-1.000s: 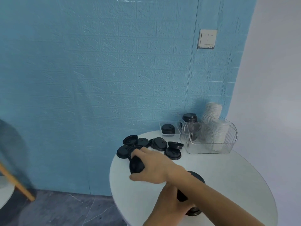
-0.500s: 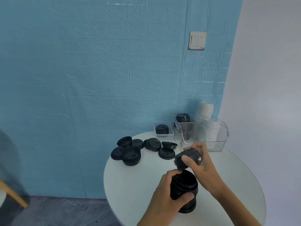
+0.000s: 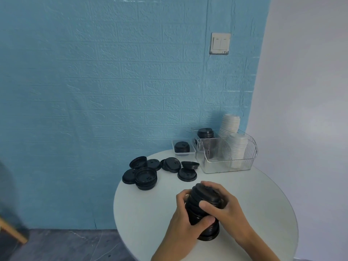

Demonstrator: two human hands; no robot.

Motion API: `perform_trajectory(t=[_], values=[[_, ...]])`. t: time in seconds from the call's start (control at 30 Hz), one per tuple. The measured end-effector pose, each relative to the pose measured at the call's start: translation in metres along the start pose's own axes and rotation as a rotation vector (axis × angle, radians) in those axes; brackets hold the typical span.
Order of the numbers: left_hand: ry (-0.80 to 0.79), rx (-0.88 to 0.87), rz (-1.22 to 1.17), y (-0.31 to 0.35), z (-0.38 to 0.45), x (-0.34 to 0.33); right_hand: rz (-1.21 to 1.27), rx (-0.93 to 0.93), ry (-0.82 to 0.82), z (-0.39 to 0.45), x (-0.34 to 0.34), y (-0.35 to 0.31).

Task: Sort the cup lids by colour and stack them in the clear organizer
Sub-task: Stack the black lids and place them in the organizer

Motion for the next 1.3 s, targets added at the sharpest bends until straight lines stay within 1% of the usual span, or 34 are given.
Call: perform_trajectory(t=[0.33, 0.67, 0.77, 0.9, 1.03, 1.2, 1.3], values=[[0.014, 0.055, -0.062, 0.001, 0.001, 0.001, -0.057, -0.088, -0.082, 0.002, 0.002, -0.005], [-0.007, 0.005, -0.085, -0.004, 0.003, -0.002, -0.203, -0.005, -0.067, -0.003, 0.006, -0.004], [0.000, -0.011, -0.090, -0.004, 0.002, -0.002, -0.227, -0.001, -0.070, -0.004, 0.004, -0.003], [0.015, -0.001, -0.103, -0.004, 0.002, -0.001, -0.235, -0.049, -0.103, 0.001, 0.002, 0.000], [0.004, -0.025, -0.050, -0.002, 0.001, 0.000, -0.250, -0.116, -0.149, 0.002, -0.001, 0.000], [-0.041, -0.145, 0.142, 0.008, 0.001, -0.003, -0.264, -0.193, -0.203, -0.002, -0.003, -0.001], [-0.008, -0.159, 0.191, 0.008, 0.001, -0.002, -0.283, -0.244, -0.275, -0.001, -0.004, -0.003]])
Point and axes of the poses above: each hand's wrist, its own z-axis towards the middle knuckle, its own x-axis out of the back of the hand, y = z × x, the point moved 4 cm from there along z, towards the middle knuckle, and after that the axes turned 13 degrees about -x, right-handed, at the moved point
